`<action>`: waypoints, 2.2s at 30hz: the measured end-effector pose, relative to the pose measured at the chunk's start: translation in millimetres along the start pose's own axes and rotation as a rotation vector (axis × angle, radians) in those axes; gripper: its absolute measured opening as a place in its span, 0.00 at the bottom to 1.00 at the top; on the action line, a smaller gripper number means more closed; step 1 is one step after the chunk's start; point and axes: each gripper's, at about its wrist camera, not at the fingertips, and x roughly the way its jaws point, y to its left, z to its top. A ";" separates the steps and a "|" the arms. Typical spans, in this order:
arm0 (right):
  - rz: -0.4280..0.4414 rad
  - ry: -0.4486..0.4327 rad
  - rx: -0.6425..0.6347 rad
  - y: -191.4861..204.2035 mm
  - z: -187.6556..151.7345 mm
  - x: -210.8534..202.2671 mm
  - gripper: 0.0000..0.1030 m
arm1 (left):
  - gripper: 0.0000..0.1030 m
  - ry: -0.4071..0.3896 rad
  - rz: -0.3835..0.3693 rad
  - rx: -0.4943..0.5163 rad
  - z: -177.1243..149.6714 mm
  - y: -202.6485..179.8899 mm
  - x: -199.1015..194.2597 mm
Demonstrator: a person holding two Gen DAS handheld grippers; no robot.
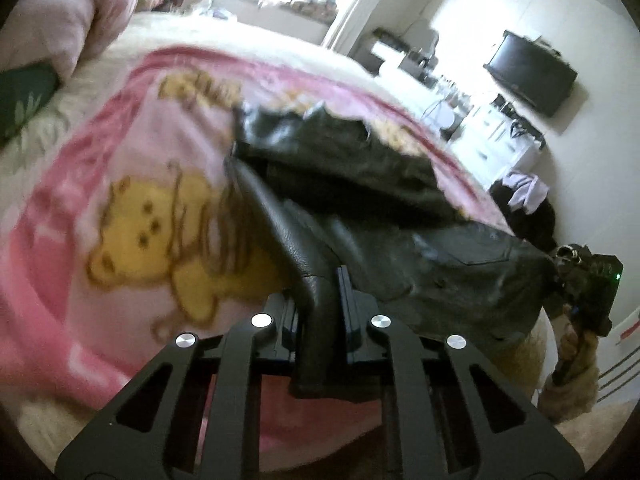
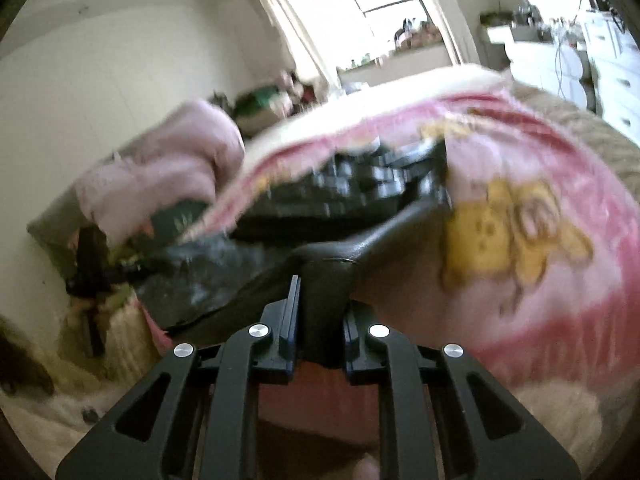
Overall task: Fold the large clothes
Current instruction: 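Grasp the hem with both grippers and fold it over toward the collar, then open both grippers and release the folded hem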
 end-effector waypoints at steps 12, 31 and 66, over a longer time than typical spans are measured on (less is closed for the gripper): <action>-0.007 -0.129 0.163 -32.9 87.5 51.2 0.12 | 0.10 -0.127 -0.068 -0.048 94.9 1.8 25.8; -0.092 -0.075 0.232 -88.1 150.1 166.4 0.12 | 0.14 -0.068 0.003 -0.088 169.5 27.5 113.6; -0.419 -0.006 0.001 -114.1 133.2 221.8 0.64 | 0.58 -0.095 0.118 -0.018 176.3 51.5 155.1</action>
